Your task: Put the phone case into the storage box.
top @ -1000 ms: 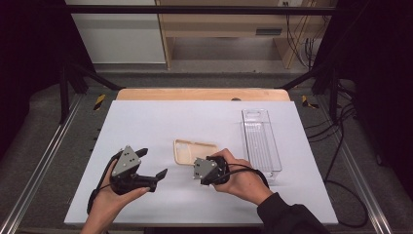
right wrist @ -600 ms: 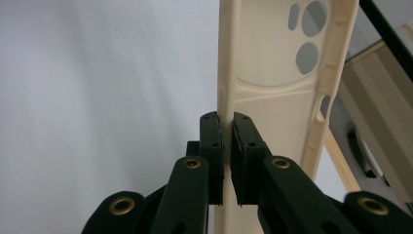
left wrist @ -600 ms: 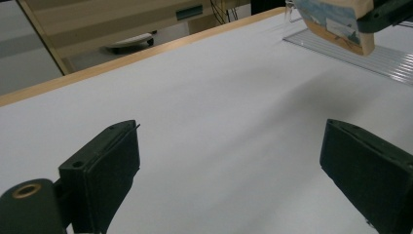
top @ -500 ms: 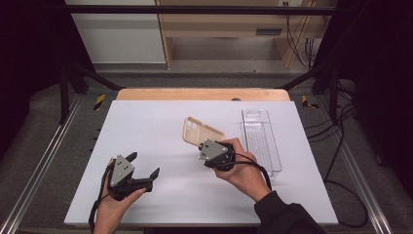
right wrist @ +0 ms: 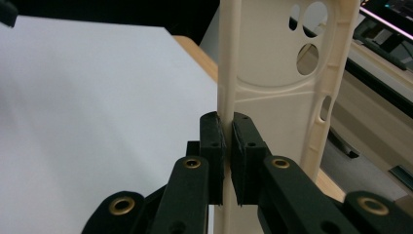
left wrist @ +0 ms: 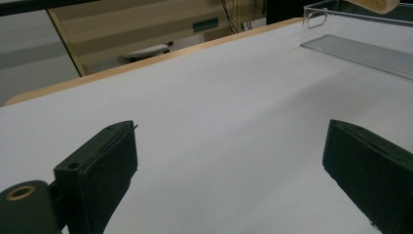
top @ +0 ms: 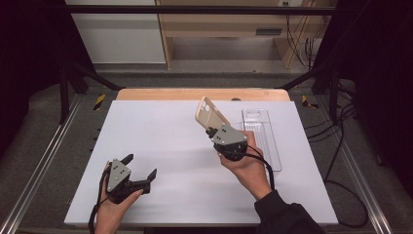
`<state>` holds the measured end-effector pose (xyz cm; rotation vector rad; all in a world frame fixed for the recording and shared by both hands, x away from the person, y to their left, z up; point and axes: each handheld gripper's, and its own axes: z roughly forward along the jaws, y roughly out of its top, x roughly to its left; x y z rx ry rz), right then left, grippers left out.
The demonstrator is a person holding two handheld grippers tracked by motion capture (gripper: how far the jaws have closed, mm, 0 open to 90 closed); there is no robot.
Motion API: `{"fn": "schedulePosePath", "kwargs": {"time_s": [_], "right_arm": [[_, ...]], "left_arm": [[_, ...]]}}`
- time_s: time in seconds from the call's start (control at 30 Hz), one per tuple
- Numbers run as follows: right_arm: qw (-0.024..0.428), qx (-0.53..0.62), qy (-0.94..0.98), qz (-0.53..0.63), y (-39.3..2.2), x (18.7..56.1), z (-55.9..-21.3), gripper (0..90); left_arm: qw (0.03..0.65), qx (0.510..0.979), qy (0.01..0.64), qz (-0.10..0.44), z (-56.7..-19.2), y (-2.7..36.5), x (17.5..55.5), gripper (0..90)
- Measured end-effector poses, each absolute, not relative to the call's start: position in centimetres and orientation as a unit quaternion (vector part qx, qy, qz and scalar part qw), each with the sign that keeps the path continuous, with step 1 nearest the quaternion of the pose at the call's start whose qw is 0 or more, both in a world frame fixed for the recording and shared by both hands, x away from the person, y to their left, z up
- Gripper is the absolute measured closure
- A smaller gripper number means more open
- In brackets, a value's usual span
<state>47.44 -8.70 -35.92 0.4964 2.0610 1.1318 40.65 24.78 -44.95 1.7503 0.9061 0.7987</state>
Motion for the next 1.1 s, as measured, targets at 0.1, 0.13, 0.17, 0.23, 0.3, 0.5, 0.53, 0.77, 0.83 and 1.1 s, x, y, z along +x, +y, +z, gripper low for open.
{"fn": "schedulePosePath", "kwargs": {"time_s": [0.1,0.13,0.17,0.23,0.3,0.5,0.53,0.77,0.83,1.1], "right_arm": [[0.360,0.209,0.786,0.456,-9.3,47.7,-35.3,84.8],[0.361,0.220,0.778,0.465,-9.7,48.0,-34.9,84.8],[0.361,0.220,0.778,0.465,-9.7,48.0,-34.9,84.8],[0.357,0.232,0.769,0.476,-10.1,48.3,-34.5,84.8],[0.358,0.242,0.761,0.484,-10.5,48.5,-34.2,84.8],[0.358,0.267,0.743,0.498,-11.5,49.0,-33.6,84.8],[0.360,0.271,0.740,0.499,-11.7,49.0,-33.5,84.8],[0.355,0.291,0.725,0.513,-12.7,49.4,-33.2,84.8],[0.353,0.298,0.720,0.518,-13.0,49.6,-33.2,84.8],[0.352,0.320,0.704,0.528,-14.4,49.7,-32.8,84.8]], "left_arm": [[0.488,0.716,0.375,0.329,-45.1,24.9,40.6,5.5],[0.487,0.716,0.376,0.330,-45.1,24.9,40.6,5.5],[0.486,0.716,0.375,0.332,-45.1,24.9,40.6,5.5],[0.485,0.716,0.375,0.335,-45.2,25.0,40.6,5.5],[0.486,0.714,0.375,0.335,-45.2,25.0,40.6,5.5],[0.488,0.714,0.374,0.335,-45.4,24.9,40.6,5.5],[0.488,0.714,0.374,0.335,-45.4,24.9,40.6,5.5],[0.490,0.712,0.374,0.335,-45.4,25.0,40.6,5.5],[0.489,0.713,0.375,0.336,-45.4,25.1,40.6,5.5],[0.488,0.712,0.375,0.337,-45.5,25.2,40.6,5.5]]}}
